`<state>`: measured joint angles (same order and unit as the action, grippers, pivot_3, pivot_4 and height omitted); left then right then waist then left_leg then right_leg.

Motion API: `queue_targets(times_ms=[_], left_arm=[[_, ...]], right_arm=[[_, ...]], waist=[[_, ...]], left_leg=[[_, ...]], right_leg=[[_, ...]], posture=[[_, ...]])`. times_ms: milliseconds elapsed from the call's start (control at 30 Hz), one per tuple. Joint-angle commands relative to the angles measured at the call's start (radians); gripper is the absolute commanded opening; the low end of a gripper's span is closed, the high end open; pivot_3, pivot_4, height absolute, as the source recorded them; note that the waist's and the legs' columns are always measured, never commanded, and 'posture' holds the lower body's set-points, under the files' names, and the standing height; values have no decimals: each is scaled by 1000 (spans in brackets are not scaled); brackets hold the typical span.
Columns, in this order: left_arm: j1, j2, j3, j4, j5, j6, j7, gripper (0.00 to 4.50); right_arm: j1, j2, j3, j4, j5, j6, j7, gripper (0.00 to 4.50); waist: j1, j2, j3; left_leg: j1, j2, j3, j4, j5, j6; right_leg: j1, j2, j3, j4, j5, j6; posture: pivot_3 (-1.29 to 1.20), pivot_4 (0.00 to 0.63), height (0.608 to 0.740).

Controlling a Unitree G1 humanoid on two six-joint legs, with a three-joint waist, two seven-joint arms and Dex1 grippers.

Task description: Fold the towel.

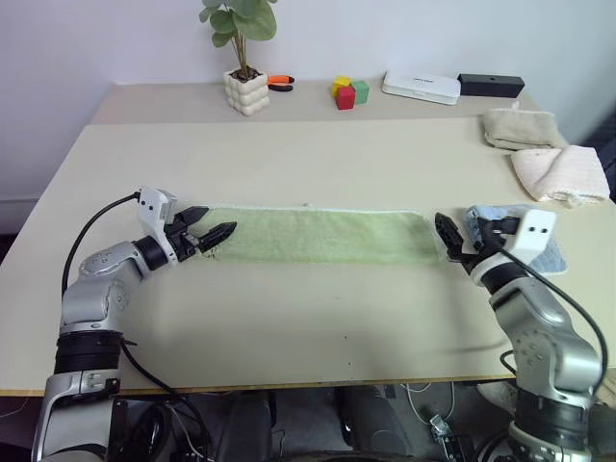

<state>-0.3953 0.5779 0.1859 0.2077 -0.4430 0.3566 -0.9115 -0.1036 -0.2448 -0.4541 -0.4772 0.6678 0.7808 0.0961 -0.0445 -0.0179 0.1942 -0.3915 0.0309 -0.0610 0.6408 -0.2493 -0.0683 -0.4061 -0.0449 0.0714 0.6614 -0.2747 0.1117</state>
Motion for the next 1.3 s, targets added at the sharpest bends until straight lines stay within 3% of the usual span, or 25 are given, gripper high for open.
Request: queue_targets(times_ms=[33,267,533,667,833,933,1167,1300], left_arm=[[-36,31,4,-55,12,-171,-100,4472],[-104,78,-22,-50,-40,-121,-238,4472],[-92,79,-24,-74,-42,-72,-239,4472],[-53,77,-19,-157,-56,-35,-204,4472],[-34,83,-12,-184,-61,-22,-187,4472],[-28,84,-8,-192,-62,-19,-172,4500],[-27,82,-15,-182,-58,-25,-160,4500],[-33,72,-18,-170,-58,-28,-151,4500]], right_arm=[[58,69,-80,-152,209,153,-181,4500],[172,178,-80,-178,407,181,-358,4500],[145,211,41,-122,378,143,-440,4500],[88,293,29,-18,455,81,-494,4500],[18,286,31,70,405,19,-512,4500],[-25,265,27,138,379,-15,-504,3644],[-86,231,13,201,366,-57,-502,38],[-58,104,73,144,247,-48,-435,38]], waist=[[2,0,0],[-1,0,0],[-8,0,0],[-12,-1,-1],[-23,-2,-1],[-25,-2,-1],[-25,-2,-1],[-17,-1,-1]], left_leg=[[0,0,0,-1,0,0],[0,0,1,-6,0,0],[0,1,1,-10,0,0],[0,1,1,-10,0,0],[0,1,1,-10,0,0],[1,1,1,-10,0,0],[1,1,1,-10,0,0],[-1,1,1,-10,0,0]], right_leg=[[0,0,0,0,-1,-1],[0,-1,0,-7,-2,-3],[-1,1,1,-9,-1,-2],[-1,1,0,-10,-1,-2],[-1,1,1,-10,-1,-3],[-1,1,0,-10,-1,-2],[-1,1,1,-10,0,-2],[-1,0,1,-12,0,-1]], posture=[[0,150,740],[0,150,740],[0,150,740],[0,150,740],[0,150,740],[0,150,740],[0,150,740],[0,150,740]])
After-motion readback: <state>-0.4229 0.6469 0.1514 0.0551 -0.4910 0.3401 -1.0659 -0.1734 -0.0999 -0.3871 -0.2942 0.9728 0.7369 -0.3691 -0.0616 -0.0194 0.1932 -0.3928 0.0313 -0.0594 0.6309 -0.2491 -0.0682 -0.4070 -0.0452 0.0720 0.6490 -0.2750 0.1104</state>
